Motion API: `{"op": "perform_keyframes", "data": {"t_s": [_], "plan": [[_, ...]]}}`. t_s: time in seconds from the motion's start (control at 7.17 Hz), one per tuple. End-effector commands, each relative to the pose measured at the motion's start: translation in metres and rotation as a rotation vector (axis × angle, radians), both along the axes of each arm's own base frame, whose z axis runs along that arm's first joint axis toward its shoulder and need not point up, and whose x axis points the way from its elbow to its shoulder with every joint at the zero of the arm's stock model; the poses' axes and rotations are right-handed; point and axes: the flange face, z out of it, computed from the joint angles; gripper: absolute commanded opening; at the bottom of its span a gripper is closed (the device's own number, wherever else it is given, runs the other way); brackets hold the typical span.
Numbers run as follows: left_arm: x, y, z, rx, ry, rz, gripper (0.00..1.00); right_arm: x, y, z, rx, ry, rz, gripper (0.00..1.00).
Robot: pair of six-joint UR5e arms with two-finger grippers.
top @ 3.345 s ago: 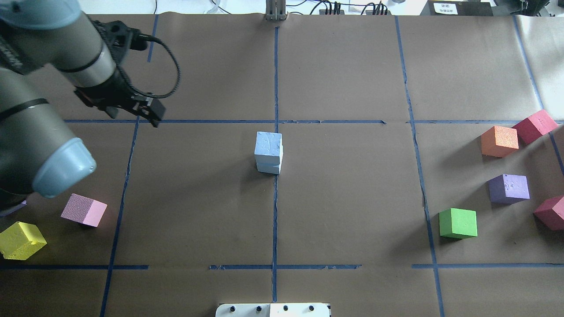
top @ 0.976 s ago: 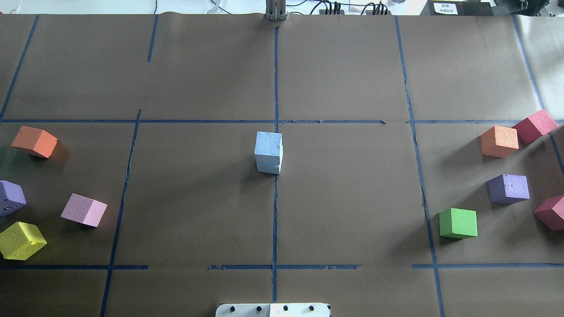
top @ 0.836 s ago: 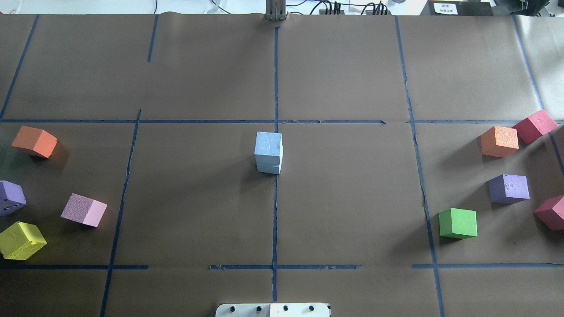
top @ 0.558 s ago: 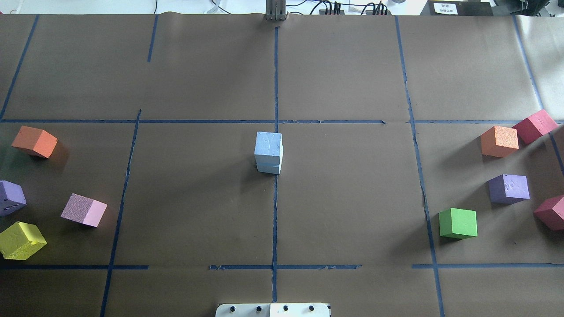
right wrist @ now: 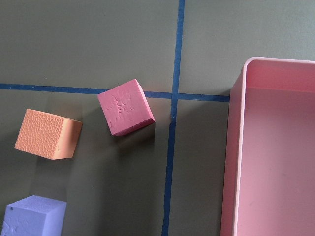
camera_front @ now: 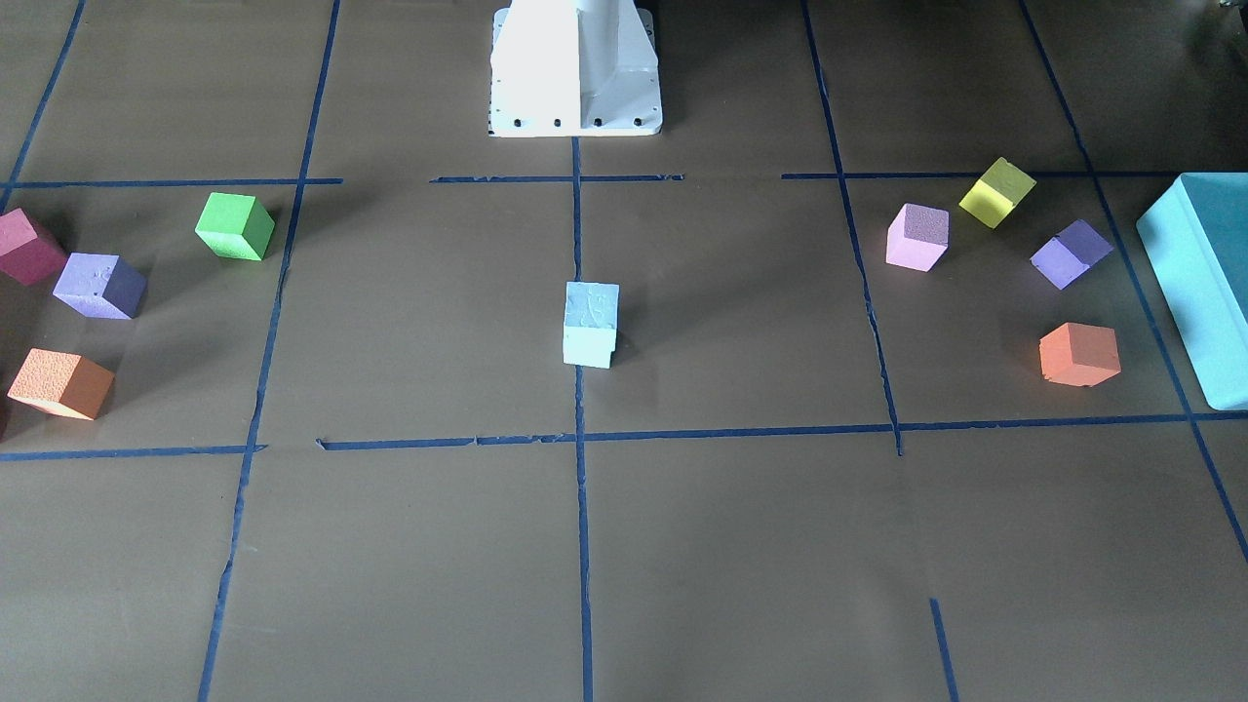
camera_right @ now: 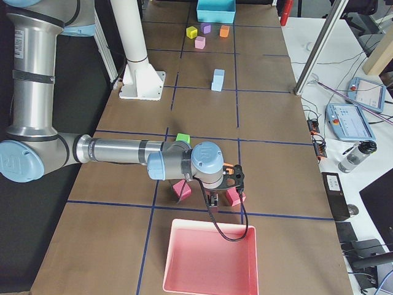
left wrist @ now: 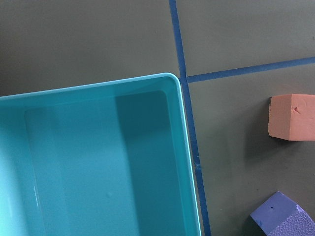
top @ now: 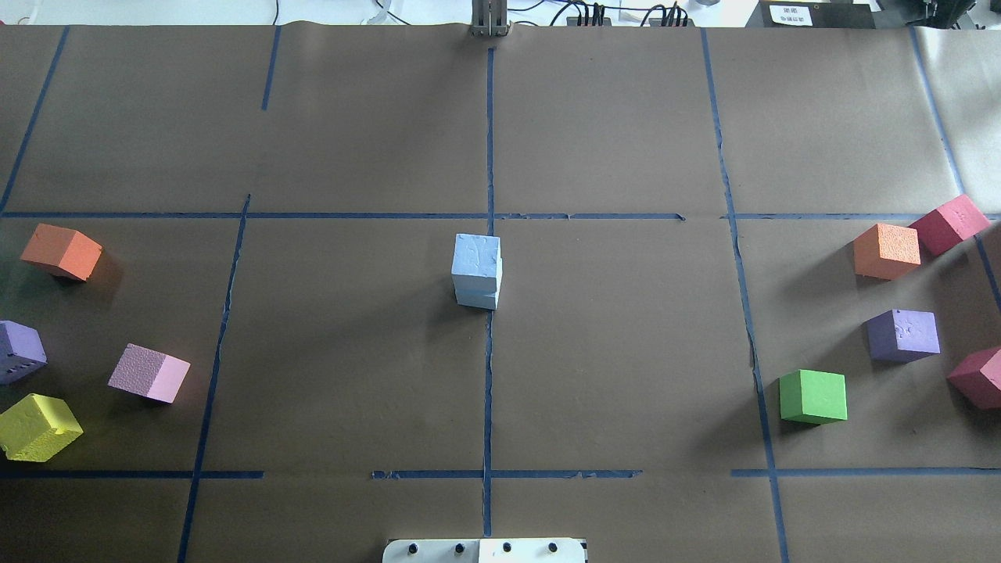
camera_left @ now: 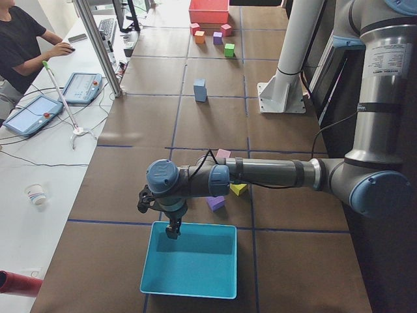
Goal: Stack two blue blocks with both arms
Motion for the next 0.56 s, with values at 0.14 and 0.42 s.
{"op": "perform_keyframes", "data": {"t_s": [0.14,0.42], "plan": [[0.0001,0.0005,0.0010,-0.004,0.000,-0.002,1.00,0.0000,0.0003,0.0002,0.000,0.000,0.000,1.00],[0.0000,0.0007,0.0020,-0.013,-0.001,-0.007,1.00,0.0000,0.0018,0.0024,-0.005,0.001,0.000,1.00]]}}
